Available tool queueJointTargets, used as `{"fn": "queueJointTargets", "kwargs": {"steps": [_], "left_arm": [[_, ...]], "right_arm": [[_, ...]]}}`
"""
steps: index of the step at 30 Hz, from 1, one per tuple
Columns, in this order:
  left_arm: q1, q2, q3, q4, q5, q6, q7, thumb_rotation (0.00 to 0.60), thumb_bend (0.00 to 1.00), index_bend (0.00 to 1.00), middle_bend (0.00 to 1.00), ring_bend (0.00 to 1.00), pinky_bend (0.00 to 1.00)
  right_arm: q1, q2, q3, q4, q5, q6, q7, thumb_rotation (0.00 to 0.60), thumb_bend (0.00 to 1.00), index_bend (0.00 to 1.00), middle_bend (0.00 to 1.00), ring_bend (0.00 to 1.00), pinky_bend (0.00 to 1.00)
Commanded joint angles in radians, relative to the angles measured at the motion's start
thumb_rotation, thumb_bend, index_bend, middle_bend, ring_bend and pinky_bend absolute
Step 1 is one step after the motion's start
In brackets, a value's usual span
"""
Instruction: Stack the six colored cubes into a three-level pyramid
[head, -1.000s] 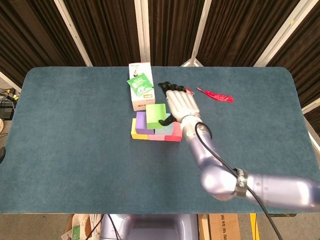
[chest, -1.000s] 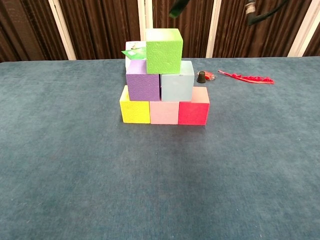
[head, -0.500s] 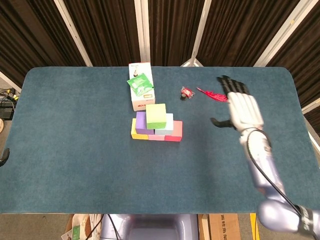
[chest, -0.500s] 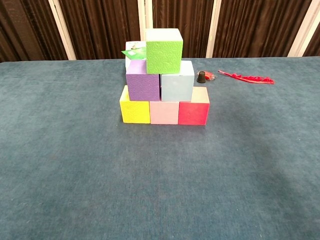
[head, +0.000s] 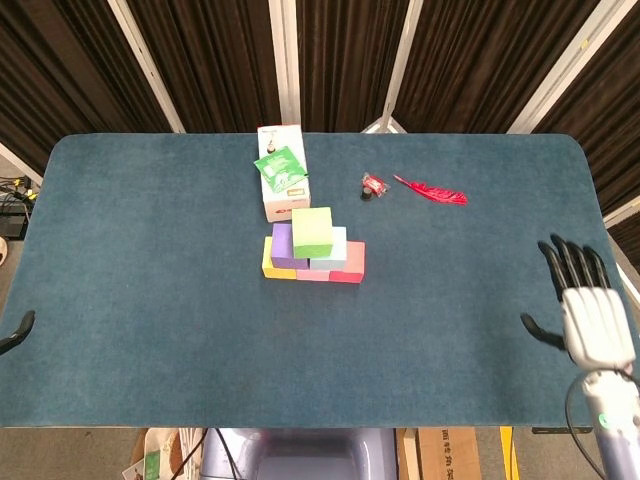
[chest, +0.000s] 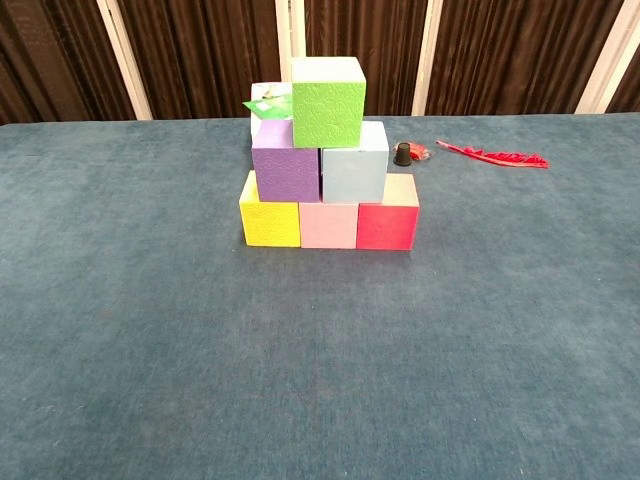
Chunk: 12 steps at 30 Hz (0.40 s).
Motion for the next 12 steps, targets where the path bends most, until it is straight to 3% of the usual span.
{"fn": "queueJointTargets", "kwargs": {"steps": [1, 6, 12], "left_arm": [[0.004, 0.010, 0.004, -0.006, 0.002, 0.001, -0.010, 0.600, 0.36, 0.12, 0.02, 0.00, 0.00], [0.005, 0.023, 0.008, -0.007, 0.006, -0.005, -0.021, 0.600, 0.36, 0.12, 0.02, 0.00, 0.00], [0.002, 0.015, 0.011, 0.001, 0.009, -0.008, -0.011, 0.600, 0.36, 0.12, 0.02, 0.00, 0.00]], "right_arm": [[-0.108, -0.086, -0.086, 0.131, -0.114, 0.092, 0.043, 0.600, 0.24, 0.04, 0.02, 0.00, 0.00], [-0.142, -0.128, -0.088, 0.190, -0.151, 0.101, 0.041, 0.600, 0.24, 0.04, 0.02, 0.00, 0.00], [-0.153, -0.123, -0.081, 0.187, -0.159, 0.073, 0.023, 0.600, 0.24, 0.04, 0.02, 0.00, 0.00]]}}
